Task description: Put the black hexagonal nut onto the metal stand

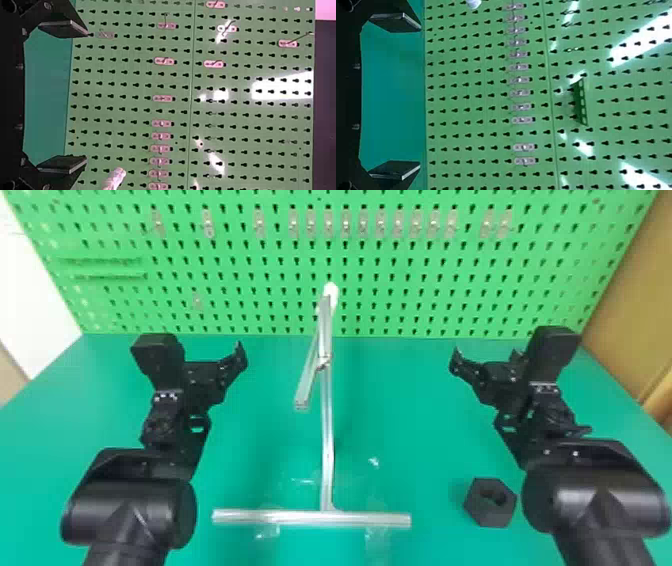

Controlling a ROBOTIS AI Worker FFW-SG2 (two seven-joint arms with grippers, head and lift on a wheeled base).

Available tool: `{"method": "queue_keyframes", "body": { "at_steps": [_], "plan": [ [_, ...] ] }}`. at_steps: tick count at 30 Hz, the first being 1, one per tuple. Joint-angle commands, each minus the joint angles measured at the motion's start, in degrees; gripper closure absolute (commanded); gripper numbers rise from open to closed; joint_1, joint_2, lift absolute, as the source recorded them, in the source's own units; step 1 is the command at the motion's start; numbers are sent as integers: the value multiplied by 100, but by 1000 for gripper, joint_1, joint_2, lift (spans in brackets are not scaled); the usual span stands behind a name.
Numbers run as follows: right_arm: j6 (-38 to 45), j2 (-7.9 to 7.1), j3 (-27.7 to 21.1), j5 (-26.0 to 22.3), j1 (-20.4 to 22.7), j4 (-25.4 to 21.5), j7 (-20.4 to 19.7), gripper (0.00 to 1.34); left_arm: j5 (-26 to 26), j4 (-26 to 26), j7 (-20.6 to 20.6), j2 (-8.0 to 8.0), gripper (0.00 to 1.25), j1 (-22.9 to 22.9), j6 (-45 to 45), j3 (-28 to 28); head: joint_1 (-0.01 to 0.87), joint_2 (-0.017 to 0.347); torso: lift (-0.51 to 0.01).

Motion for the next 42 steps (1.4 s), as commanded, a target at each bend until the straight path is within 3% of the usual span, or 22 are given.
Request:
{"method": "queue_keyframes", "body": {
  "at_steps": [1,7,17,28,42],
  "plan": [
    [477,-103,0,31,35,-41,7,85,8,5,0,3,154,1,2,9,693,81,-1],
    [1294,-261,-61,233,79,-32,315,88,8,-4,0,-6,154,1,2,0,693,81,-1],
    [1927,-209,-509,980,35,223,1220,104,8,5,0,-6,154,1,2,-9,693,81,-1],
    [2393,-288,-615,1139,88,364,1308,119,8,5,0,3,156,19,2,0,693,81,-1],
    [3649,-367,-685,1402,150,65,1607,125,8,-4,0,-6,156,36,-7,17,693,81,-1]
  ]
}}
